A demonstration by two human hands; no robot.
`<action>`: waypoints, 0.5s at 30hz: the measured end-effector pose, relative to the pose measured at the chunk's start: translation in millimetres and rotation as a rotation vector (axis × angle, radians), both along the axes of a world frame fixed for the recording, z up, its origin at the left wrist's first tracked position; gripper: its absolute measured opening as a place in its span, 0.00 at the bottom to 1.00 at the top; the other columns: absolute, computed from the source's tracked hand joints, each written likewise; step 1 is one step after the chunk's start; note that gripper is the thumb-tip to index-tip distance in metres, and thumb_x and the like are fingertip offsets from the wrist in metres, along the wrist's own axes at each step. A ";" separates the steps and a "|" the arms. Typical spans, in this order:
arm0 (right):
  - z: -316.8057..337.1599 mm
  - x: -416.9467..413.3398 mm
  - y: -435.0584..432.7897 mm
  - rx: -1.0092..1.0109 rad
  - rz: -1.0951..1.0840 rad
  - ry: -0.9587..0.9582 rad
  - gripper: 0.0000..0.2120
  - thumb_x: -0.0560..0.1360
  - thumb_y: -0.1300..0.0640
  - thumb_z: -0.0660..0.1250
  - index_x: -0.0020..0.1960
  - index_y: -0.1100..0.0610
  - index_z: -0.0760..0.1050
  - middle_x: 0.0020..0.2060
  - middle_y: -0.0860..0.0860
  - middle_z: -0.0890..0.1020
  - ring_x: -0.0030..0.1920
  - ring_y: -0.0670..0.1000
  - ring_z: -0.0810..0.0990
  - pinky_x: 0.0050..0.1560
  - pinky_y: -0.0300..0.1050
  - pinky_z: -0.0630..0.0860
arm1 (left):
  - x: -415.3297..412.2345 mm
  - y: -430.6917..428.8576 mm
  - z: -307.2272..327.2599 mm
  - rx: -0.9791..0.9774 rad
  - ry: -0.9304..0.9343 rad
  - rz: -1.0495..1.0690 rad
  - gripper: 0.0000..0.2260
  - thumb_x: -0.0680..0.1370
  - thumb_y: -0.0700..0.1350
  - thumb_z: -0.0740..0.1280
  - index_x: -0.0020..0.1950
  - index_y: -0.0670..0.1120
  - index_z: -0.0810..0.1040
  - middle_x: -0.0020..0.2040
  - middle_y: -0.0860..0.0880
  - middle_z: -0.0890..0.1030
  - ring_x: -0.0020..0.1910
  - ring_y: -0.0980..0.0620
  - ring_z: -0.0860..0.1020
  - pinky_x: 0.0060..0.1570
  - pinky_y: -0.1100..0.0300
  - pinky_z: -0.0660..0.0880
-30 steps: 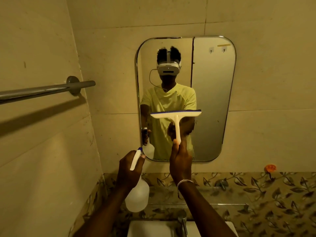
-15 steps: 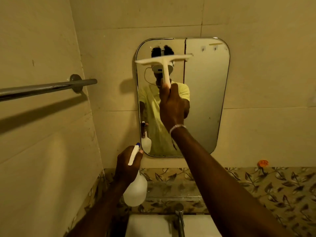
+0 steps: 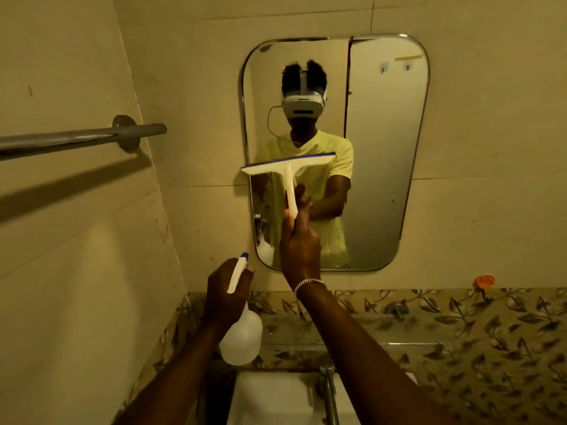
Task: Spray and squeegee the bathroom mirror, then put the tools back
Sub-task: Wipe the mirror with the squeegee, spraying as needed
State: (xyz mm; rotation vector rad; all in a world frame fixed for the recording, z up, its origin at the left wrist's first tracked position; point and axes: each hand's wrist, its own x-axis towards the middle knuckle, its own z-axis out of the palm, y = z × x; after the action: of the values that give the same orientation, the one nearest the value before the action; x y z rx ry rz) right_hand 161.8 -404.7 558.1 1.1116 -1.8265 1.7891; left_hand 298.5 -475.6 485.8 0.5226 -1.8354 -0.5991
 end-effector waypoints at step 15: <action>-197.0 35.3 25.1 0.363 -0.048 -0.323 0.12 0.84 0.48 0.59 0.60 0.54 0.73 0.34 0.43 0.74 0.32 0.45 0.77 0.28 0.41 0.77 | 8.4 -2.7 -13.2 0.023 -0.067 0.065 0.09 0.81 0.45 0.67 0.49 0.40 0.81 0.40 0.46 0.82 0.40 0.52 0.82 0.40 0.62 0.80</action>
State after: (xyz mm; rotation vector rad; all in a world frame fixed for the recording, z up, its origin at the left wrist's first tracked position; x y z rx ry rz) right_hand 197.1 -379.7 361.1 0.9233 -2.4219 1.7327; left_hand 307.0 -478.4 472.5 0.6222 -1.8692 -0.5658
